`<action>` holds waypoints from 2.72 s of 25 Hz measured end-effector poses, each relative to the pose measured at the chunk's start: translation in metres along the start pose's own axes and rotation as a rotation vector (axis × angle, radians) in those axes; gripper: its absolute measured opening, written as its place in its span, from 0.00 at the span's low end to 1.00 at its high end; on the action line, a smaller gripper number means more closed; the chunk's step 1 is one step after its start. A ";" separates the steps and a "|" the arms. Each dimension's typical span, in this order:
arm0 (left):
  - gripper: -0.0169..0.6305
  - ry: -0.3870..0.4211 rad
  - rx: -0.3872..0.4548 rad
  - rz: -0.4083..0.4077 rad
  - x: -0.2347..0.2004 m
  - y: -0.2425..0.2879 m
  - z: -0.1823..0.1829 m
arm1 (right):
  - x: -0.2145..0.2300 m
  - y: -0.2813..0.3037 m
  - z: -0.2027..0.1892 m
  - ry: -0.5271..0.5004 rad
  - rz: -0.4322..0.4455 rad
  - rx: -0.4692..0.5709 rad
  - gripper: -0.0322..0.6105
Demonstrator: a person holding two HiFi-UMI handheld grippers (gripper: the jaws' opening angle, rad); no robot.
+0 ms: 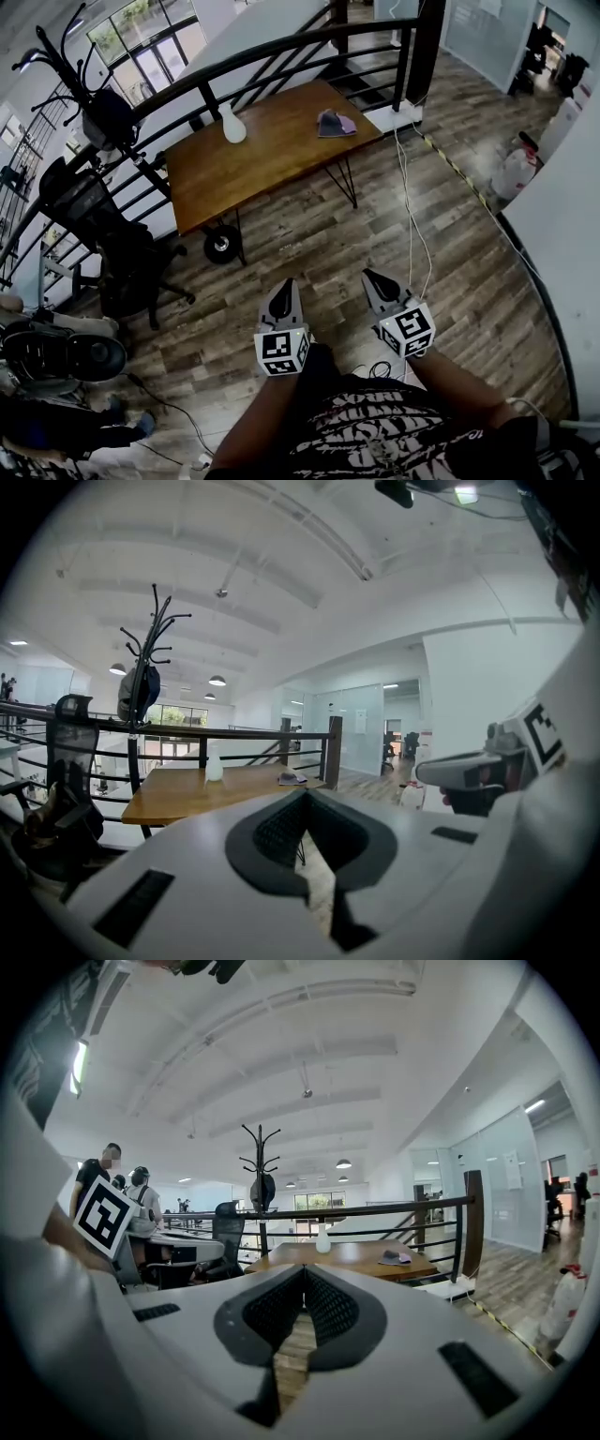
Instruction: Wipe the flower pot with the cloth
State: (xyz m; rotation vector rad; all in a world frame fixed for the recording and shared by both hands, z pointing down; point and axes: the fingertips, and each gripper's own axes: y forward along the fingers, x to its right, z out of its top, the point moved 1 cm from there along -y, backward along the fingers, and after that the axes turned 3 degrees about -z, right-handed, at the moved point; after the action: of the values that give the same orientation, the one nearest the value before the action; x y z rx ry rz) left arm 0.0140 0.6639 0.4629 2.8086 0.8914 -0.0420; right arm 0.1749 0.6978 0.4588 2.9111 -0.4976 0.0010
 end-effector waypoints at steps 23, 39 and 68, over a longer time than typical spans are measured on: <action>0.02 -0.059 -0.086 -0.044 -0.178 0.228 -0.019 | 0.089 0.273 -0.004 0.033 -0.043 -0.096 0.05; 0.02 -0.076 -0.027 -0.091 -0.272 0.283 0.052 | 0.074 0.363 0.070 0.029 -0.111 -0.066 0.05; 0.02 -0.042 -0.039 -0.106 -0.296 0.418 0.074 | 0.182 0.465 0.080 0.065 -0.116 -0.055 0.05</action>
State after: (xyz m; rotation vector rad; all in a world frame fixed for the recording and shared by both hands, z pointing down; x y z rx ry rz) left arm 0.0144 0.1474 0.4894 2.7120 1.0193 -0.0978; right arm 0.1908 0.1922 0.4721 2.8705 -0.3130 0.0649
